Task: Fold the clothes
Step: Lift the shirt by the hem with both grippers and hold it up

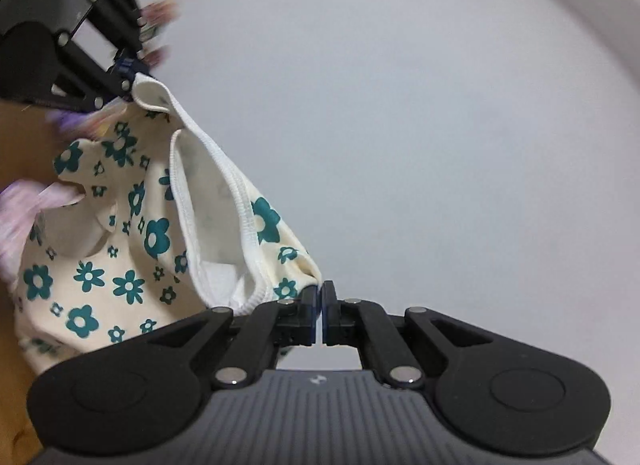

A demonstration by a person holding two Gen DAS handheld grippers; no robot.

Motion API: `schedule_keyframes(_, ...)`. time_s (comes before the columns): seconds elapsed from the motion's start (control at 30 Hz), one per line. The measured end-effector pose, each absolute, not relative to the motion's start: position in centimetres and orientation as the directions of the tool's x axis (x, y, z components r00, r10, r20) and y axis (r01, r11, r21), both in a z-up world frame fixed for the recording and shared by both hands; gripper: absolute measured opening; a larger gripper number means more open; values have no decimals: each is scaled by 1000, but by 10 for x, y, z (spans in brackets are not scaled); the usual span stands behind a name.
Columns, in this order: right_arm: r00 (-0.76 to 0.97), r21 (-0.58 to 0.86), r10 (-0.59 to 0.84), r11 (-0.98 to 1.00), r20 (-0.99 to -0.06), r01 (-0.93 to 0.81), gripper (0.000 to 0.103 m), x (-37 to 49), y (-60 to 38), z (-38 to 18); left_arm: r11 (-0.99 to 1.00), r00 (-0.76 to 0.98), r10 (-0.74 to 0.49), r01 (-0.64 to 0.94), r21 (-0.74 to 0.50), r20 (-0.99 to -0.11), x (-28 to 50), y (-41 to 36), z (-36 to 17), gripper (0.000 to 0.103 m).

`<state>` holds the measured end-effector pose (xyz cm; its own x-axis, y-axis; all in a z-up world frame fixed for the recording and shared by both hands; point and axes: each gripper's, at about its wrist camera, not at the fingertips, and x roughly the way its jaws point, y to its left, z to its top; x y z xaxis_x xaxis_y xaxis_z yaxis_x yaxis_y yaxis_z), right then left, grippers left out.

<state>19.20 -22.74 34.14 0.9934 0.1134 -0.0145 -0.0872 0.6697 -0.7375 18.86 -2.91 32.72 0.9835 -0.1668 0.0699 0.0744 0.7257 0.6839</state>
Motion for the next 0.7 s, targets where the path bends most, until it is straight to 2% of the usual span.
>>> schedule_keyframes(0.2, 992, -750, 79, 661, 98, 22, 1, 150, -232, 373, 742, 971, -198, 60, 668, 132, 147, -25, 356, 2)
schedule_keyframes(0.4, 985, -722, 124, 692, 124, 4, 1, 94, -243, 396, 735, 964, -248, 120, 667, 100, 93, -11, 377, 2)
schedule_keyframes(0.5, 985, -701, 148, 711, 87, -45, 1, 83, -251, 406, 727, 965, -263, 186, 661, 19, 90, -8, 386, 2)
schedule_keyframes(0.6, 987, -650, 155, 747, -38, -142, 2, 129, -258, 395, 724, 960, -261, 262, 638, -99, 123, -12, 385, 2)
schedule_keyframes(0.7, 972, -582, 167, 779, -166, -234, 2, 179, -266, 384, 735, 944, -212, 324, 596, -253, 201, -26, 353, 2)
